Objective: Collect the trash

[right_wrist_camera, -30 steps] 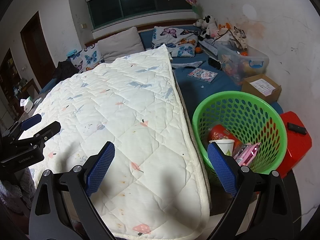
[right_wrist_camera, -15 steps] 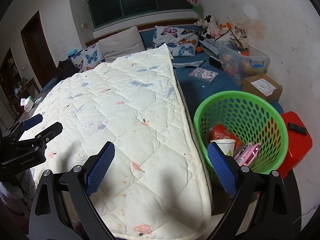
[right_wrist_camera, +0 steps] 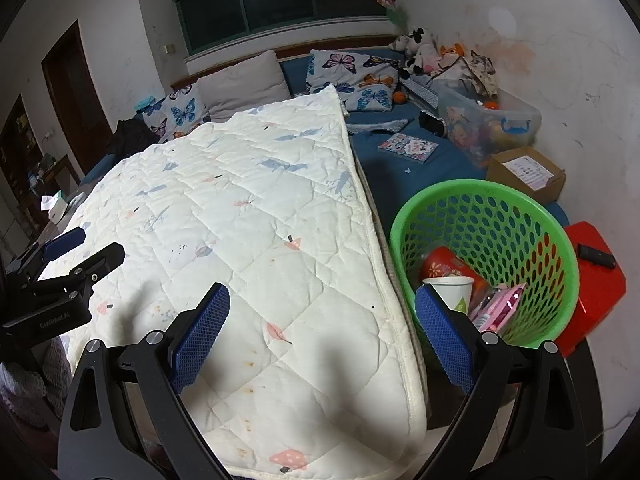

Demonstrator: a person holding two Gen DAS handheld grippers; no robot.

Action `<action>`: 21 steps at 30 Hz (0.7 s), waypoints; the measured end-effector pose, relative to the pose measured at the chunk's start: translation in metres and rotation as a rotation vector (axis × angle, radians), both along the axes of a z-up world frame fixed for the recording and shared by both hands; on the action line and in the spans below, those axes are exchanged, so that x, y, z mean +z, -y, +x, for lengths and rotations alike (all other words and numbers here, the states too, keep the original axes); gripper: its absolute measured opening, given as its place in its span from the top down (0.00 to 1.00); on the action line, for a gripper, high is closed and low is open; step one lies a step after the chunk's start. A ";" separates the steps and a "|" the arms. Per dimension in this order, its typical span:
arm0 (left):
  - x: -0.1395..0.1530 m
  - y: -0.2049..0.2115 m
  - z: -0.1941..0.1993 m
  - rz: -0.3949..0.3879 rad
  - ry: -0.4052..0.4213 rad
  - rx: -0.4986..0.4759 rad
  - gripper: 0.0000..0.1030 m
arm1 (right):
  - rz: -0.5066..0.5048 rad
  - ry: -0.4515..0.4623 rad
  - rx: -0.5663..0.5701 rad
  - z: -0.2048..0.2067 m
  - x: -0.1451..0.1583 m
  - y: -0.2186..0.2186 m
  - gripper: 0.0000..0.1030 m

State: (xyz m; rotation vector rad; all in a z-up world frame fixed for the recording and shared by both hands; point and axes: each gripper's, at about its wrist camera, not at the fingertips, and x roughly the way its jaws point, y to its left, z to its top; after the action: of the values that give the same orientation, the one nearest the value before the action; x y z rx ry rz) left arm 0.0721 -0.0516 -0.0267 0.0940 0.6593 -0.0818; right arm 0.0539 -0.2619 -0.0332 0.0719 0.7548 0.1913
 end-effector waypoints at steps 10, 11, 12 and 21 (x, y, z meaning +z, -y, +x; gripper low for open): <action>0.000 -0.001 0.000 -0.001 -0.001 0.001 0.10 | 0.001 -0.004 0.007 0.000 0.000 -0.001 0.09; 0.000 -0.001 -0.001 -0.001 0.000 0.001 0.10 | 0.001 -0.004 0.008 0.000 0.000 -0.001 0.09; 0.000 -0.001 0.000 -0.001 0.000 0.001 0.10 | 0.000 -0.004 0.008 0.001 0.001 -0.001 0.10; 0.000 -0.002 -0.001 -0.002 0.002 0.007 0.10 | 0.001 -0.003 0.011 0.001 0.001 -0.002 0.09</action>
State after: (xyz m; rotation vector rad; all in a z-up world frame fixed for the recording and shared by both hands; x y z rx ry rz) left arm 0.0715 -0.0494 -0.0267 0.0902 0.6571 -0.0758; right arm 0.0545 -0.2596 -0.0326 0.0689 0.7586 0.2022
